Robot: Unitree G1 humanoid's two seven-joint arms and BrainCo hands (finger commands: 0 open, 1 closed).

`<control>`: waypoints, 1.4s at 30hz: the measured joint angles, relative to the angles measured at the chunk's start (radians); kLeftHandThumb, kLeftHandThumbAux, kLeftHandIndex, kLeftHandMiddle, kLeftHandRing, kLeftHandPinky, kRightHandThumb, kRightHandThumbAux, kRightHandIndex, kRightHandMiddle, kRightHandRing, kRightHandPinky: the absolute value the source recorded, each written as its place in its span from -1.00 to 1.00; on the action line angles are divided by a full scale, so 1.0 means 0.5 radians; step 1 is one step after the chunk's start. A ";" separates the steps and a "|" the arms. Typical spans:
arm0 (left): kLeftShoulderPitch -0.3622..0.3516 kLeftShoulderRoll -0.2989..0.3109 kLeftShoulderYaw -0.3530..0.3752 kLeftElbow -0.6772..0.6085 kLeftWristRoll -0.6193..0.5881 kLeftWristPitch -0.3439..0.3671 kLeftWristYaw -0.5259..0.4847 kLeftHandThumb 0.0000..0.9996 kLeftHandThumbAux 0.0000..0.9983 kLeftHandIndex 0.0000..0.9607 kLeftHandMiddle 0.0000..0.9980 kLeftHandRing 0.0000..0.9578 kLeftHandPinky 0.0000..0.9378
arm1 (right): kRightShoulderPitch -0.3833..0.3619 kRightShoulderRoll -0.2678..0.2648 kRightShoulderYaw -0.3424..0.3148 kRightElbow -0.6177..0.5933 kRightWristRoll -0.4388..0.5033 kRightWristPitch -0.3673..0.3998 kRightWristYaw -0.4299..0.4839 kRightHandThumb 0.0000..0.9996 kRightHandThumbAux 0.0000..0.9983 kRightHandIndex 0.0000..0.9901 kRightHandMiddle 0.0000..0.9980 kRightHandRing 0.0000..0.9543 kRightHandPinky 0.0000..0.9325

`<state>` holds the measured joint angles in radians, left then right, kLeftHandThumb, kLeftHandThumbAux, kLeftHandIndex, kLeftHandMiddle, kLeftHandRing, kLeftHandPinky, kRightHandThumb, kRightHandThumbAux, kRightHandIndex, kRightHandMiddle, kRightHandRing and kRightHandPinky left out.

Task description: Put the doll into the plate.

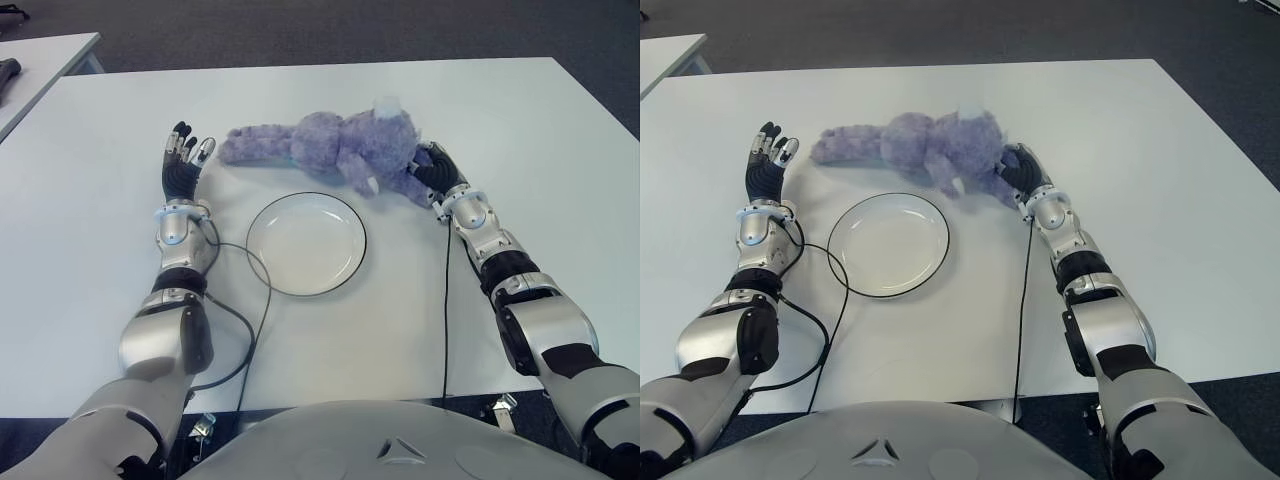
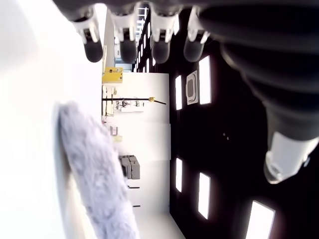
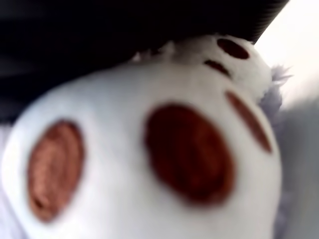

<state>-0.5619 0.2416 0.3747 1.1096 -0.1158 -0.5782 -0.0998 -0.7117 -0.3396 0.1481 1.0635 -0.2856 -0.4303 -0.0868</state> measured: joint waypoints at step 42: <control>-0.002 -0.001 -0.001 0.000 0.000 0.000 0.000 -1.00 0.16 -1.00 -0.93 -0.96 -0.94 | -0.574 0.014 -0.421 0.262 0.124 0.086 -0.118 0.42 0.43 -0.11 0.73 0.84 0.86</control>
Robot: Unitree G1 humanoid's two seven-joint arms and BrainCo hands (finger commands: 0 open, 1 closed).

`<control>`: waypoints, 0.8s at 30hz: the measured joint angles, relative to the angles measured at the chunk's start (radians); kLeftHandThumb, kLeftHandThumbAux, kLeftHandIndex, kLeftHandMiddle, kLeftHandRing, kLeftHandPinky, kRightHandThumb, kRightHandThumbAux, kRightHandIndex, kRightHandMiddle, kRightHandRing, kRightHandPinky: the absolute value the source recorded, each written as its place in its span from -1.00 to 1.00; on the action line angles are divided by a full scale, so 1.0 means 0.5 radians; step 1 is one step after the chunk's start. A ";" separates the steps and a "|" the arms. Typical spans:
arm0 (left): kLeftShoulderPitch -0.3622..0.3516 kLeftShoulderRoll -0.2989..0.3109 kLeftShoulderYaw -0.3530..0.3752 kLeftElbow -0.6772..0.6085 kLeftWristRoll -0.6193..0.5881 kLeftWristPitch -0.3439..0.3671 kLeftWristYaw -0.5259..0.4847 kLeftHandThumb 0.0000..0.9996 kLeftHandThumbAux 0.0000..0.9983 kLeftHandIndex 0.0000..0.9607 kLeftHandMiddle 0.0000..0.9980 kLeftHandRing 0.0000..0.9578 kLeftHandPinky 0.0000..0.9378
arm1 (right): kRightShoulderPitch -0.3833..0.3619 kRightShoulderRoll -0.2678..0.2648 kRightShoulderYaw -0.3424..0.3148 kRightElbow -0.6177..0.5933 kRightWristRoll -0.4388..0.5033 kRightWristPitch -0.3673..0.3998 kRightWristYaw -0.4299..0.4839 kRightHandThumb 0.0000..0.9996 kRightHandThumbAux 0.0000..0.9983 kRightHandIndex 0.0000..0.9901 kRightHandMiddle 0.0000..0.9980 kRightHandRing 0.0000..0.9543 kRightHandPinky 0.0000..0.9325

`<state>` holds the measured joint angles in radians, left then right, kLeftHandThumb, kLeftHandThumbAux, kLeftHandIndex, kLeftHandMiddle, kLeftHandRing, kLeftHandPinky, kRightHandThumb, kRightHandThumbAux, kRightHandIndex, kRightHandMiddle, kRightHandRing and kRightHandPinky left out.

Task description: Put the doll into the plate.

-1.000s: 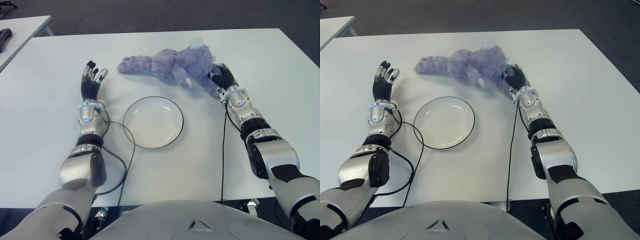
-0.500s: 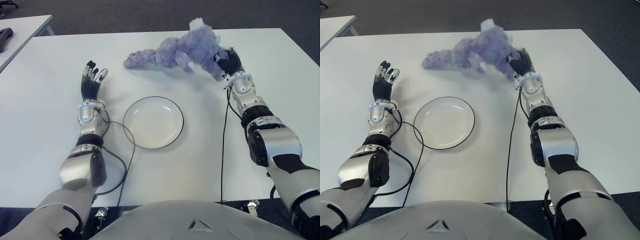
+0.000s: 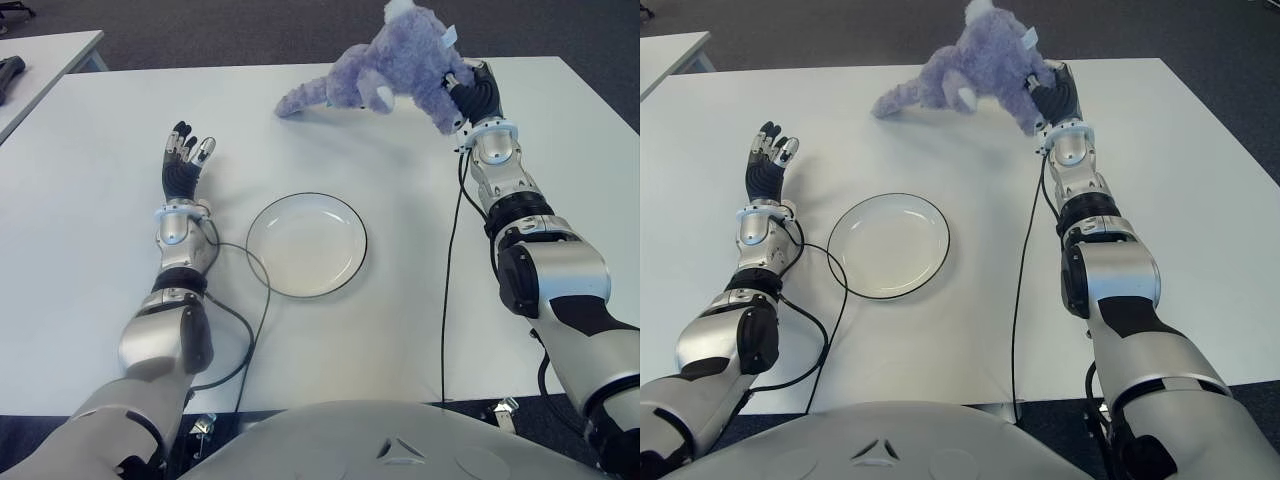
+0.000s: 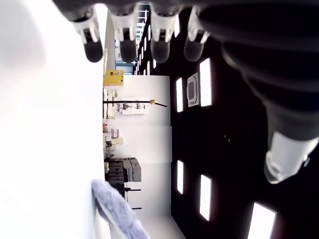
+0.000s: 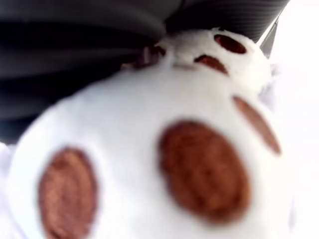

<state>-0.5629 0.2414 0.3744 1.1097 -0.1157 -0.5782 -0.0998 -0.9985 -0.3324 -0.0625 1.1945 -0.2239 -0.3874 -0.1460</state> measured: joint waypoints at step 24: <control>-0.002 -0.001 0.001 0.001 0.000 0.002 0.000 -1.00 0.16 -0.99 -0.92 -0.95 -0.93 | 0.059 0.099 0.023 -0.424 -0.001 -0.122 0.022 0.41 0.44 -0.11 0.74 0.84 0.84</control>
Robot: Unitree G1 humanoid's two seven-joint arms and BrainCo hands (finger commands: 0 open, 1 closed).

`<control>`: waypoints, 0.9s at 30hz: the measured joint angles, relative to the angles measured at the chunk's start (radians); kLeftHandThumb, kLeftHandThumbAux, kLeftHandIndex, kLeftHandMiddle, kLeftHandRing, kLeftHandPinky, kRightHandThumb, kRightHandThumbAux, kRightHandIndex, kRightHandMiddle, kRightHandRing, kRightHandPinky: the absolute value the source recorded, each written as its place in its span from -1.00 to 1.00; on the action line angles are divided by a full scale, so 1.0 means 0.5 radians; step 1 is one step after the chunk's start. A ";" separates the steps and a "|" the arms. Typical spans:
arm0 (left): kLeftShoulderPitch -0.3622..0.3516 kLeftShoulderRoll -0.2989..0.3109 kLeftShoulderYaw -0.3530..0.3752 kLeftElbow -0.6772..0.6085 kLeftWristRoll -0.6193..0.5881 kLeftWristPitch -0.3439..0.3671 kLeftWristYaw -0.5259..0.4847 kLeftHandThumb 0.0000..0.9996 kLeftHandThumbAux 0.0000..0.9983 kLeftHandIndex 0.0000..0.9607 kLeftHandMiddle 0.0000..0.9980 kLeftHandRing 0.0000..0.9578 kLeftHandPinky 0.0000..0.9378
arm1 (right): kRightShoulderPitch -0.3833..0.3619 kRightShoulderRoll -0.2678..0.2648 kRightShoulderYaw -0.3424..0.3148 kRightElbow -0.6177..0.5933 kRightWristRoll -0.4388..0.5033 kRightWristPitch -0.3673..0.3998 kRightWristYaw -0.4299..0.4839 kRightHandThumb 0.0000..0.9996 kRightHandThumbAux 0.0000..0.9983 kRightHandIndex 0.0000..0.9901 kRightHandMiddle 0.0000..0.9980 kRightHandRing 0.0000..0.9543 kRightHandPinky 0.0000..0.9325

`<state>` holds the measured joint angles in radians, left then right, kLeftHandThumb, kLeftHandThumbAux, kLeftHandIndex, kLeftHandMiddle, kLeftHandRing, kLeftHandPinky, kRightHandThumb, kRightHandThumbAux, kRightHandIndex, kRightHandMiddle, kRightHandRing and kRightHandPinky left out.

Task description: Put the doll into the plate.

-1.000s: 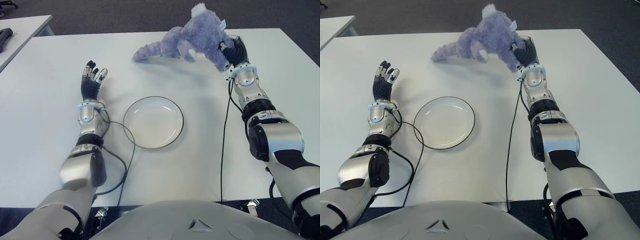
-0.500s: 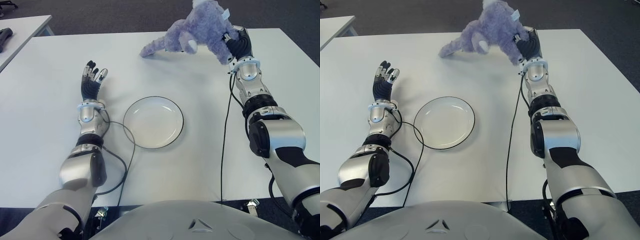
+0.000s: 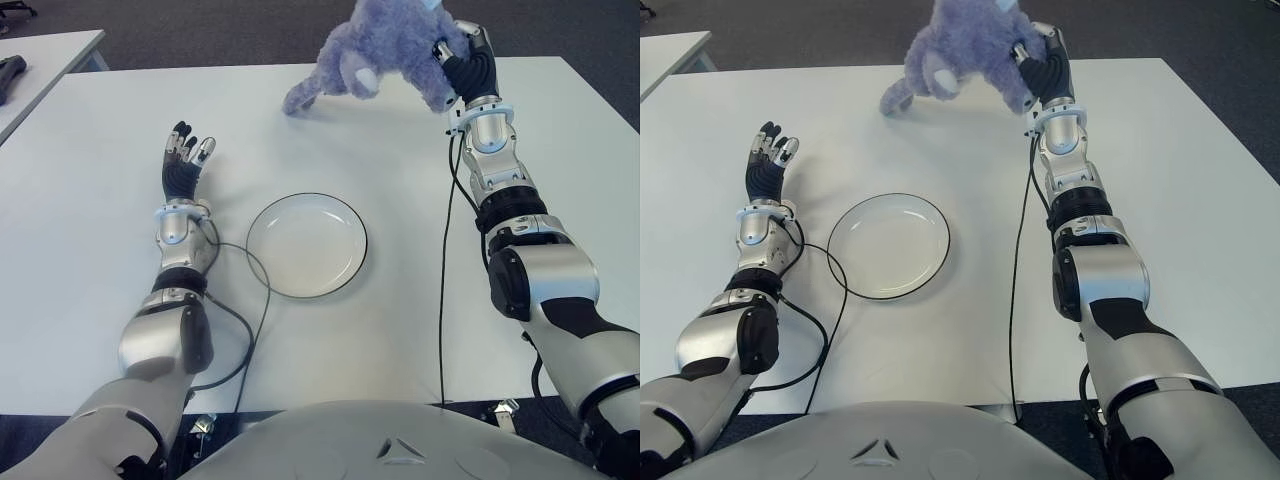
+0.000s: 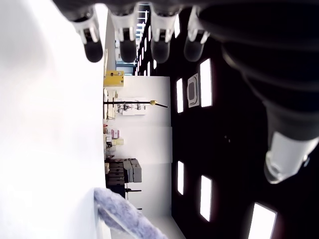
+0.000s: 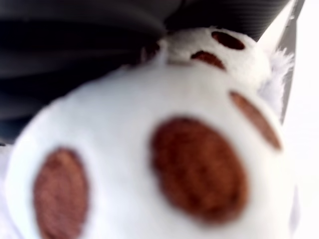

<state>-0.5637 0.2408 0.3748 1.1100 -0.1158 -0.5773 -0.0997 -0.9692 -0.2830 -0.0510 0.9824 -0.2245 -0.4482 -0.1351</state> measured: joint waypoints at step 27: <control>-0.003 -0.003 0.002 0.003 0.000 0.001 0.000 -1.00 0.18 -1.00 -0.92 -0.94 -0.91 | 0.329 0.040 0.087 -0.531 -0.006 -0.172 0.121 0.41 0.44 -0.12 0.74 0.82 0.85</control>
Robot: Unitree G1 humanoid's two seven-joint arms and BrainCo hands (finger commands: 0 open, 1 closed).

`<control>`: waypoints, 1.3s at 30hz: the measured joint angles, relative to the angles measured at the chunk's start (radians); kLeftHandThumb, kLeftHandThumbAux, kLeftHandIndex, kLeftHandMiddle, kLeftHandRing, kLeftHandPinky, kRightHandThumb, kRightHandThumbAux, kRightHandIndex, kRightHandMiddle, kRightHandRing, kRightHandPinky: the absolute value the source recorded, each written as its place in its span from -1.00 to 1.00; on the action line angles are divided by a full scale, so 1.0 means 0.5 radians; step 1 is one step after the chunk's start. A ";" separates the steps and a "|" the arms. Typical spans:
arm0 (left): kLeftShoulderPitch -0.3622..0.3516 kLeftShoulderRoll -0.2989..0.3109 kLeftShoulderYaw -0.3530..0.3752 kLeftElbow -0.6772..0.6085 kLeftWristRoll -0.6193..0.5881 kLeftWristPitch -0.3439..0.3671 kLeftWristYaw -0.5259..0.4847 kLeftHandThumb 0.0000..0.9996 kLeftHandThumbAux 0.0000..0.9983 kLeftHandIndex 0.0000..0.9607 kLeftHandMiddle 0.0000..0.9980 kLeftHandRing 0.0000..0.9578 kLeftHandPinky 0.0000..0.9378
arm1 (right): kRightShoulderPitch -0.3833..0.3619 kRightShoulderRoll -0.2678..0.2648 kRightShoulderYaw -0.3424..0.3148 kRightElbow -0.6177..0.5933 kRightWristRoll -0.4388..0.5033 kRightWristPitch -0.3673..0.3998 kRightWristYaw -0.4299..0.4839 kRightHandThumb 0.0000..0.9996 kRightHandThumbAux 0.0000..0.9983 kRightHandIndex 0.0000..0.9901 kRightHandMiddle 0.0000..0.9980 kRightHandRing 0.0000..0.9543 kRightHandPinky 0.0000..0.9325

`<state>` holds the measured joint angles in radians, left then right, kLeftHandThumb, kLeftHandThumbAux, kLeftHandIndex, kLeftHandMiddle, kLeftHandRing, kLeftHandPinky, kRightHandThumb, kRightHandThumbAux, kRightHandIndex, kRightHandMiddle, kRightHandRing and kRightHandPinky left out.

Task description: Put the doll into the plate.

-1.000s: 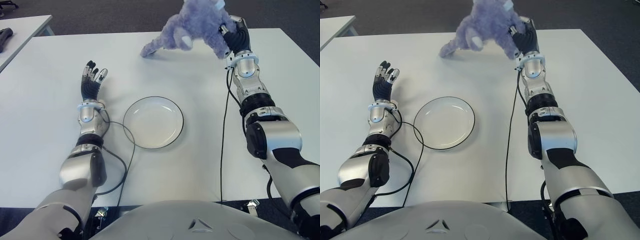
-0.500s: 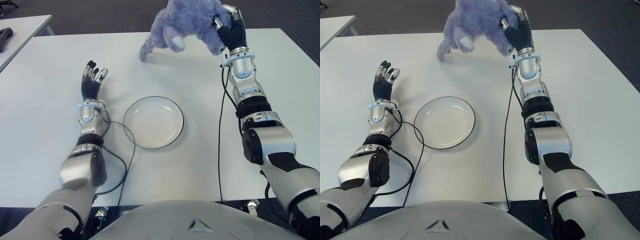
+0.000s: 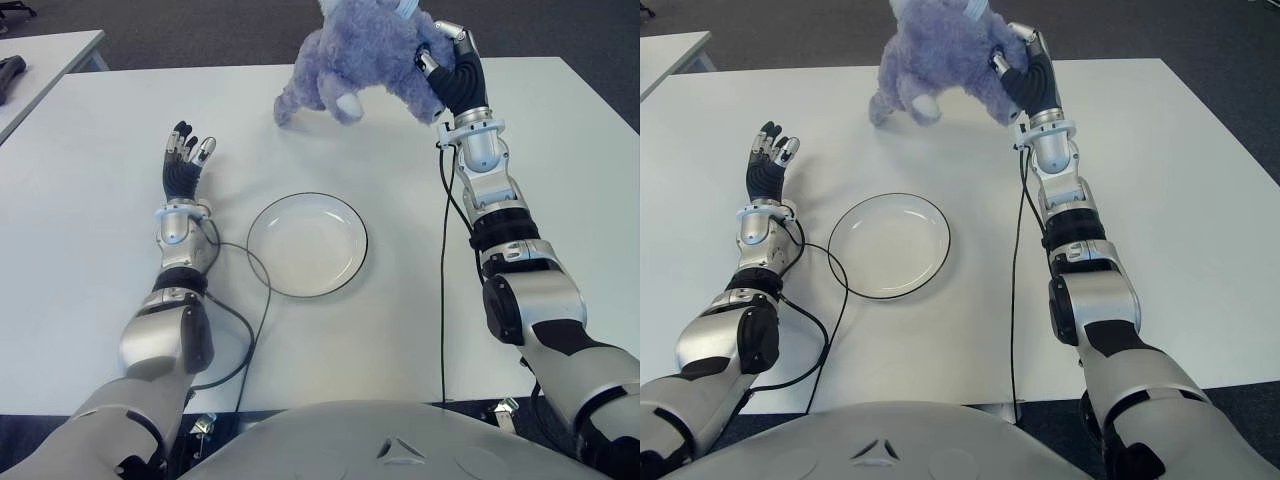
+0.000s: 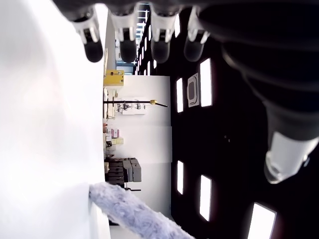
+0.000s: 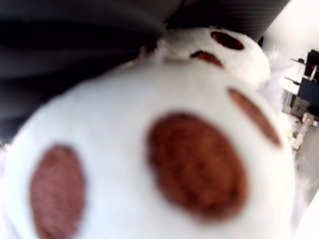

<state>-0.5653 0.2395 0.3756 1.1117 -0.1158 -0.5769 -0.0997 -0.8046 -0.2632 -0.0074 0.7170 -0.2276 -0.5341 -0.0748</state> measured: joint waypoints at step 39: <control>-0.001 0.000 -0.003 0.002 0.001 0.000 0.000 -1.00 0.21 -0.99 -0.91 -0.92 -0.89 | 0.284 0.030 0.010 -0.653 0.020 0.078 0.291 0.42 0.43 -0.11 0.71 0.80 0.86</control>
<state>-0.5657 0.2394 0.3739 1.1129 -0.1154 -0.5770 -0.0997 -0.6628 -0.2483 -0.0024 0.3905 -0.2174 -0.4949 0.0706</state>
